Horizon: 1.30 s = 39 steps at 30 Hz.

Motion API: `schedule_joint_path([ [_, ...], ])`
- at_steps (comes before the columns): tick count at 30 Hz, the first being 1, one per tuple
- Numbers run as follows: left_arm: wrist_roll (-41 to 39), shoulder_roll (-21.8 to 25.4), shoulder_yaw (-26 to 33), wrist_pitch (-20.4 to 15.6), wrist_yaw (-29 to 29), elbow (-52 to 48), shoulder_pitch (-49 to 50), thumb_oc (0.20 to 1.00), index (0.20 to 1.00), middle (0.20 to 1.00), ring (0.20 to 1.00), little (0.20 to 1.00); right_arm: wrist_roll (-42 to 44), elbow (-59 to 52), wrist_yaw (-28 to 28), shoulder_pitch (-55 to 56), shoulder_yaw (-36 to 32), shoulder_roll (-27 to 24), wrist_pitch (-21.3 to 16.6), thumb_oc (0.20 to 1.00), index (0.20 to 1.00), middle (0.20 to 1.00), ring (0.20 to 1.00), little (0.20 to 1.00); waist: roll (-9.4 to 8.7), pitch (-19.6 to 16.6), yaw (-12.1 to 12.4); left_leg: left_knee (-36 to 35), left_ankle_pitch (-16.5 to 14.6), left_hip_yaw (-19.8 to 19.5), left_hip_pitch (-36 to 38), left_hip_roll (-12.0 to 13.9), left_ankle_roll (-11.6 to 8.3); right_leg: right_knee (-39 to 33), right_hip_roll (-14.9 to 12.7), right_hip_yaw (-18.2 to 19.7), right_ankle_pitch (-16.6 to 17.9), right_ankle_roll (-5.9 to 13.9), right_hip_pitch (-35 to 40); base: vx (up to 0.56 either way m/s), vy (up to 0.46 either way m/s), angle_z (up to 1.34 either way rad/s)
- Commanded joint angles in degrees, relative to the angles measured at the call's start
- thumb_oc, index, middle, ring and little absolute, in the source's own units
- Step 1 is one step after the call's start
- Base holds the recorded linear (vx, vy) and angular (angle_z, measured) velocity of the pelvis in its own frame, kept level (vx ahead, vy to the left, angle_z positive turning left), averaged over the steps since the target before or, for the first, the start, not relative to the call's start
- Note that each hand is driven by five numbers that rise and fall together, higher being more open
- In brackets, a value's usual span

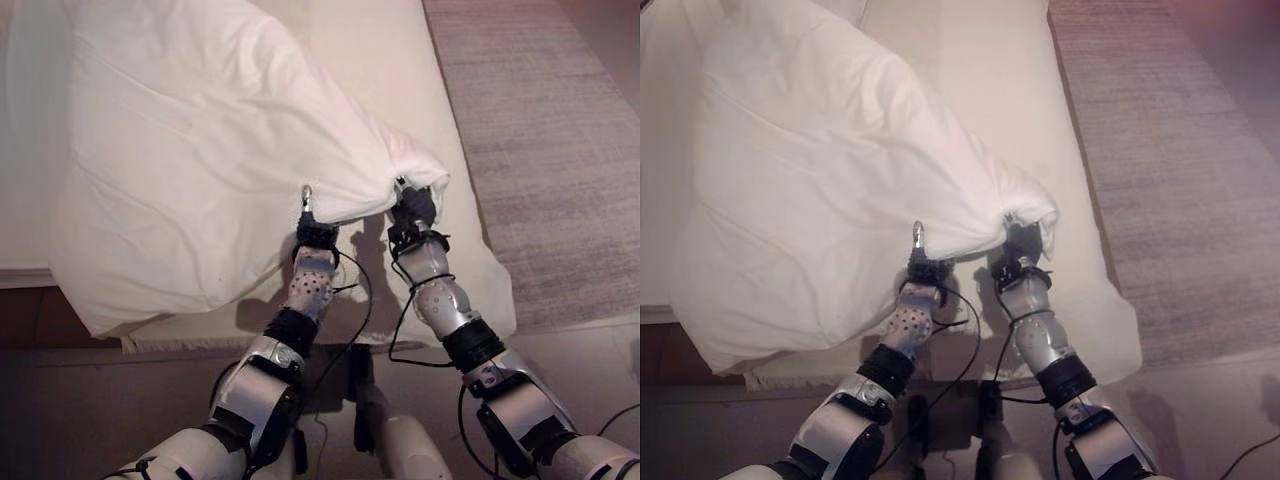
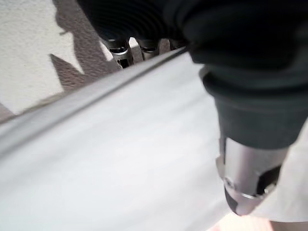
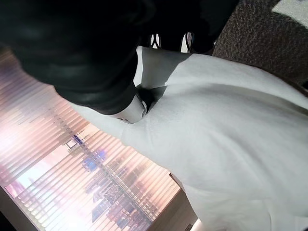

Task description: Make the bed

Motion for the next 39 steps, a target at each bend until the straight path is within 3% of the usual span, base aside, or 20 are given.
schedule_joint_path([
  [1,4.2,-1.1,5.2,-5.5,0.6,4.2,-0.4,1.000,1.000,1.000,1.000,1.000,-2.9,-4.5,0.0,5.1,-9.1,-0.2,-9.3,0.200,0.200,0.200,0.200,0.200,-1.14,-9.4,0.6,0.1,-4.6,1.0,1.6,-2.2,-1.09,4.9,-0.1,2.4,-5.4,3.12,1.1,0.01,-0.025,0.04],
  [16,7.7,2.6,9.1,-9.5,1.7,0.6,5.1,1.000,1.000,1.000,1.000,1.000,-1.9,-1.1,-0.2,7.2,-11.1,2.5,-11.2,0.200,0.200,0.200,0.200,0.200,-1.30,-10.8,2.3,0.1,-5.0,0.0,2.1,-1.9,-1.31,4.1,0.2,1.1,-5.9,2.80,2.5,0.01,-0.011,0.03],
  [17,7.9,2.7,9.2,-9.6,1.6,0.5,5.3,0.592,0.592,0.592,0.592,0.592,-2.0,-0.9,-0.2,7.3,-11.2,2.6,-11.2,0.200,0.200,0.200,0.200,0.200,-1.31,-10.9,2.3,0.1,-5.0,-0.1,2.1,-1.9,-1.34,4.1,0.2,1.1,-6.0,2.80,2.5,-0.01,-0.009,0.03],
  [18,8.8,3.0,8.9,-9.6,1.7,0.3,5.5,0.385,0.385,0.385,0.385,0.385,-2.0,-0.7,0.0,7.5,-11.1,2.8,-11.1,0.200,0.200,0.200,0.200,0.200,-1.30,-10.9,2.4,0.1,-5.0,-0.2,2.2,-1.9,-1.35,4.1,0.2,0.9,-6.0,2.79,2.6,0.00,0.000,0.00],
  [20,10.1,3.7,8.7,-9.1,1.7,0.2,6.0,0.200,0.200,0.200,0.200,0.200,-1.9,-0.4,0.2,8.0,-11.1,3.0,-11.1,0.200,0.200,0.200,0.200,0.200,-1.30,-11.1,2.5,0.1,-5.0,-0.3,2.2,-1.9,-1.39,4.1,0.1,0.8,-6.1,2.77,2.7,0.00,0.000,0.00],
  [29,20.0,9.0,8.1,-6.5,1.5,-0.2,9.9,0.200,0.200,0.200,0.200,0.200,-2.4,1.6,2.3,10.1,-10.3,3.2,-10.1,0.200,0.200,0.200,0.200,0.200,-1.05,-11.7,3.1,0.1,-5.3,-0.4,3.2,-1.8,-1.38,4.7,0.2,0.5,-6.7,2.50,3.7,0.00,-0.004,0.01],
  [36,23.0,11.3,10.8,-6.4,0.3,-2.9,15.1,0.200,0.200,0.200,0.200,0.200,-2.6,2.0,3.9,15.2,-11.1,3.7,-8.3,0.200,0.200,0.200,0.200,0.200,0.26,-12.8,4.0,0.1,-5.8,-1.2,6.2,-1.7,-1.38,7.9,0.0,-0.2,-9.2,1.80,5.5,0.04,-0.004,0.08],
  [39,24.3,11.4,10.7,-5.9,-0.8,-5.1,17.3,0.200,0.200,0.200,0.200,0.200,-2.8,2.3,4.3,18.3,-12.6,3.3,-7.8,0.200,0.200,0.200,0.200,0.200,0.89,-12.8,4.7,0.1,-5.0,-3.0,6.5,-2.1,-2.28,8.0,-0.3,-1.7,-10.2,1.33,7.0,0.01,-0.006,0.15],
])
